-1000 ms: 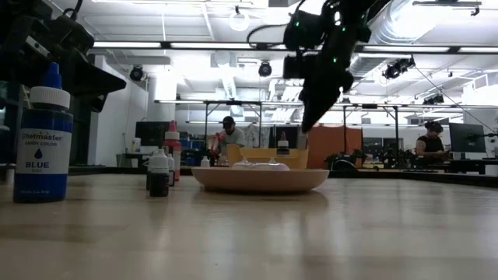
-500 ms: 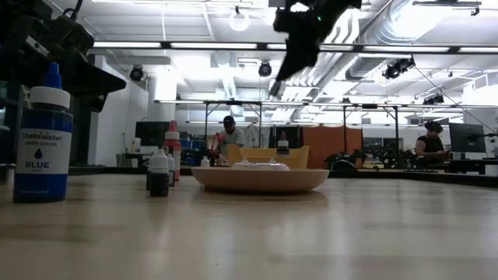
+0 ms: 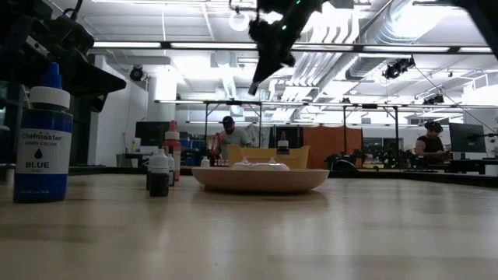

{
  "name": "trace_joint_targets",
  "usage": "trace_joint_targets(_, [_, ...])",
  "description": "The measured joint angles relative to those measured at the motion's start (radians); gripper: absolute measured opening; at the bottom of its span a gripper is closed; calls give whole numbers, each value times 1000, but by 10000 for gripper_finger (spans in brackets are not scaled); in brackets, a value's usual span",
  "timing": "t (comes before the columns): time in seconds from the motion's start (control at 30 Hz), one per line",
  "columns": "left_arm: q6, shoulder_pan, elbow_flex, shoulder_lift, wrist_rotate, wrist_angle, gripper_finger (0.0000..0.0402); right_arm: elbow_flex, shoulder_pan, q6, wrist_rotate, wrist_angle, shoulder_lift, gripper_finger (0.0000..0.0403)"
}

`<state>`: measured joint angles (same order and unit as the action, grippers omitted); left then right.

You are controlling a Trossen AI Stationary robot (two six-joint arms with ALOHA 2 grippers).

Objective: Pick & Place food coloring
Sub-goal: Put the small red food coloring bottle into the orange bin

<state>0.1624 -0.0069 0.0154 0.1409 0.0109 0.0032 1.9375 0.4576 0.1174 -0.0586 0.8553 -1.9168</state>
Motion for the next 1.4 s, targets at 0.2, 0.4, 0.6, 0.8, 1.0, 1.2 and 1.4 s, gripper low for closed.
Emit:
trace_joint_targets(0.2, [0, 0, 0, 0, 0, 0, 1, 162, 37, -101, 2, 54, -163, 47])
trace_joint_targets(0.4, [0, 0, 0, 0, 0, 0, 1, 261, 68, -185, 5, 85, -301, 45])
trace_joint_targets(0.6, [0, 0, 0, 0, 0, 0, 1, 270, 100, -299, 5, 117, -389, 48])
trace_joint_targets(0.8, [0, 0, 0, 0, 0, 0, 1, 270, 117, -345, -4, 145, -427, 49])
trace_joint_targets(1.0, [0, 0, 0, 0, 0, 0, 1, 254, 122, -346, -6, 162, -436, 53])
trace_joint_targets(1.2, [0, 0, 0, 0, 0, 0, 1, 205, 127, -322, -1, 168, -437, 54])
trace_joint_targets(1.4, [0, 0, 0, 0, 0, 0, 1, 191, 130, -285, 1, 172, -437, 54])
